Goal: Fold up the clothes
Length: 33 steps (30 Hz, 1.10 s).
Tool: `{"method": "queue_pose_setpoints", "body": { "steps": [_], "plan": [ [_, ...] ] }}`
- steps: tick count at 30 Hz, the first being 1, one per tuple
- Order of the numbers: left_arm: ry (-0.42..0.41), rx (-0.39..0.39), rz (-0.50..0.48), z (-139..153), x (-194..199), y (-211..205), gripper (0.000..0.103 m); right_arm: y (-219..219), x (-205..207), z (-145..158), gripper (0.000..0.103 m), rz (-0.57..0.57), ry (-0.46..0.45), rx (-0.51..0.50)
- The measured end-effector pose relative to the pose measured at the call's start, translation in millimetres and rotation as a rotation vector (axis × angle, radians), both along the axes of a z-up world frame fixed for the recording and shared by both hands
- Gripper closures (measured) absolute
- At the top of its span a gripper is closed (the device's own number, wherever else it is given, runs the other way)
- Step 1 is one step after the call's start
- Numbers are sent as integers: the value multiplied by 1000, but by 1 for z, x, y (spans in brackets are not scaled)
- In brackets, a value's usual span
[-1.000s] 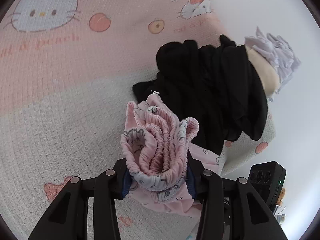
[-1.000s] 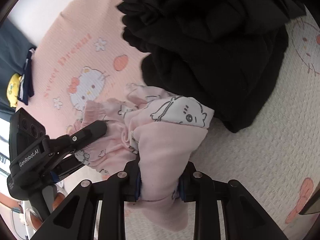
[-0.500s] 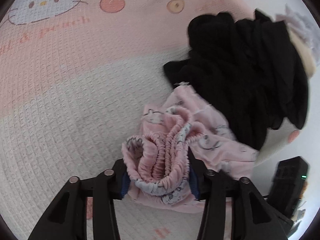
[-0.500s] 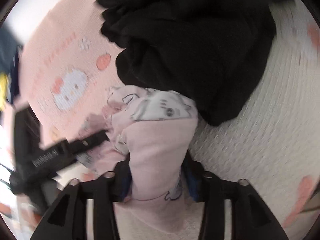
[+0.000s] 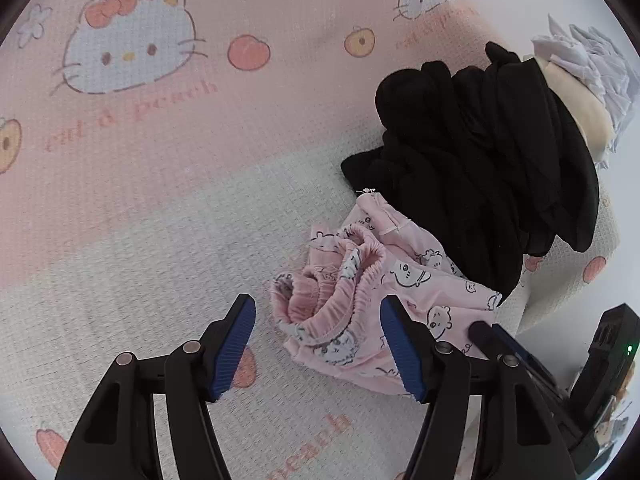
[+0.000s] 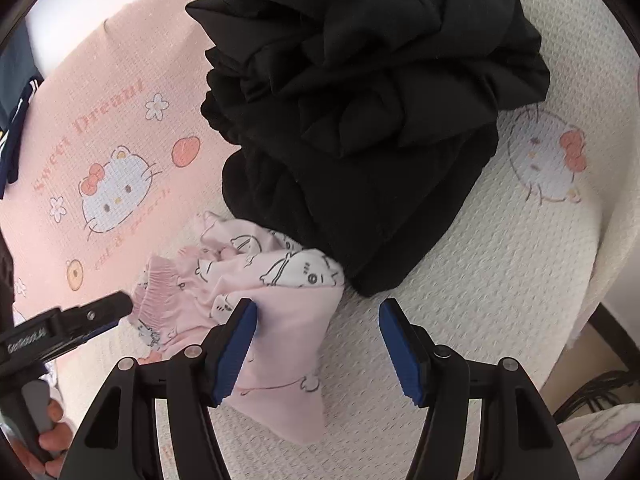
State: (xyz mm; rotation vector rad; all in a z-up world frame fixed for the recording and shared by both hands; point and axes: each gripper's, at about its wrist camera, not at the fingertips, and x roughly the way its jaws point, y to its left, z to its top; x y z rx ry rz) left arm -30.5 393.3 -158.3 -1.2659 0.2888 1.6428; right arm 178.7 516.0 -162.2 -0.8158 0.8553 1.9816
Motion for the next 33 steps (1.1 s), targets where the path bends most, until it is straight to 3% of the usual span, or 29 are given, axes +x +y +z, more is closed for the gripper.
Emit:
{"method": "queue_pose_setpoints", "body": {
  "steps": [4,5,6,9,13,17,22,27,28,30,33],
  "plan": [
    [-20,-27,4,-6,-13,-6,41,2,1,-1,40,1,20,10],
    [-26,-36,3,-10,-12,-6,41,-1,3,-2,48,-4,27,9],
    [-30,-39,3,-12,-12,-5,41,-5,0,-2,64,-9,20,7],
    [-41,-43,4,-20,-12,-1,51,-4,-6,-3,71,1,29,-1],
    [-42,-36,15,-26,-14,7,53,5,-12,-17,72,-24,-21,-50],
    [-5,-54,-3,-33,-16,16,53,21,0,-34,72,-115,48,-193],
    [88,-57,-43,-36,-13,29,51,24,-13,-42,72,-79,-18,-132],
    [153,-58,-56,-33,-11,33,50,24,-8,-36,71,-83,-2,-148],
    [181,-65,-59,-28,-6,32,50,24,-6,-32,70,-87,1,-154],
    [240,-78,-66,-17,3,30,50,21,-4,-25,58,-87,-12,-161],
    [364,-84,-96,5,21,20,50,14,-1,-6,56,-55,-11,-159]
  ]
}}
